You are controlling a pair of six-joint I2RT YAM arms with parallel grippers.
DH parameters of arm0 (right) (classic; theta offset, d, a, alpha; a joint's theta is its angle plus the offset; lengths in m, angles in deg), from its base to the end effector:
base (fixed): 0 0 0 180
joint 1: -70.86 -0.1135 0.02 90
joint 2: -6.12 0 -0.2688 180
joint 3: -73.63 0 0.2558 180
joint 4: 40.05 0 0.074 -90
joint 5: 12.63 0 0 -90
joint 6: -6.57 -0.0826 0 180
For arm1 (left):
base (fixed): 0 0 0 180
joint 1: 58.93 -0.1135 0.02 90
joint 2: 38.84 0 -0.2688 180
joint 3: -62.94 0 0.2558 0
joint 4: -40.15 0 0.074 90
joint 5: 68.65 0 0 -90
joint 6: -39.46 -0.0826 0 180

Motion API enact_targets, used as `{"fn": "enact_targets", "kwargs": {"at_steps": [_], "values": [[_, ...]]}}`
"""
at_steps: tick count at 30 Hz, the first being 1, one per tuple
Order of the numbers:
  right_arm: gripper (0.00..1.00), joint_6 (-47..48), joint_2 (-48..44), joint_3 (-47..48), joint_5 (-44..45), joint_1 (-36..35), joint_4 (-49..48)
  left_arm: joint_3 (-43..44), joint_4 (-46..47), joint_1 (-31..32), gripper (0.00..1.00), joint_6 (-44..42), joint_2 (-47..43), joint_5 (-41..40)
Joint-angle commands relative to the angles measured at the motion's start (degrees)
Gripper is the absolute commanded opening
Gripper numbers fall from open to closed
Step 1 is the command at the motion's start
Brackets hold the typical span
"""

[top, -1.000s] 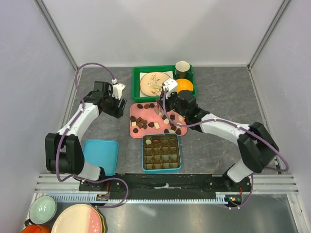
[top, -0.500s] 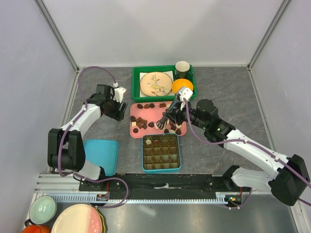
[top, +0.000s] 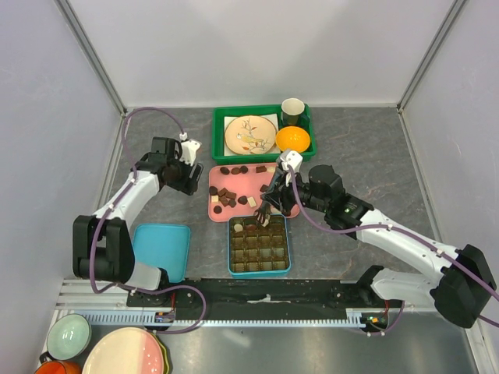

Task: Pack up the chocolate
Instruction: Place the fake chocolate in the packing box, then pick up the fake chocolate from the plate.

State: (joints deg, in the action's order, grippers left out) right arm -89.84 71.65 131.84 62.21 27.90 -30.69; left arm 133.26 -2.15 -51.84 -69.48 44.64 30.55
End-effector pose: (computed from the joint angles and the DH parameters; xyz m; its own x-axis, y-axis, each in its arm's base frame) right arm 0.2119 0.2268 0.2814 -0.3026 -0.1346 -0.9436 -0.8124 0.5541 0.1815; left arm 0.3226 -0.0534 0.1942 -0.7044 0.4105 -0.5790 0.4657 0.8830 0.0595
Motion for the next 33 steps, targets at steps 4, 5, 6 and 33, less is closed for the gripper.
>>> {"fn": "enact_targets", "kwargs": {"at_steps": [4, 5, 6, 33], "values": [[0.42, -0.53, -0.15, -0.61, 1.53, -0.98, -1.68, -0.06, -0.18, -0.41, 0.80, 0.31, -3.59, -0.31], [0.44, -0.18, -0.23, -0.52, 1.97, -0.99, -1.51, 0.02, -0.27, -0.41, 0.80, 0.13, -3.68, -0.31], [0.45, -0.18, -0.32, -0.52, 2.32, -0.99, -1.33, -0.06, -0.27, -0.41, 0.80, 0.22, -3.85, -0.23], [0.26, 9.58, 14.96, 8.18, 24.30, 0.33, -21.89, -0.24, -1.15, -0.41, 0.81, -0.13, -7.55, -1.02]]}}
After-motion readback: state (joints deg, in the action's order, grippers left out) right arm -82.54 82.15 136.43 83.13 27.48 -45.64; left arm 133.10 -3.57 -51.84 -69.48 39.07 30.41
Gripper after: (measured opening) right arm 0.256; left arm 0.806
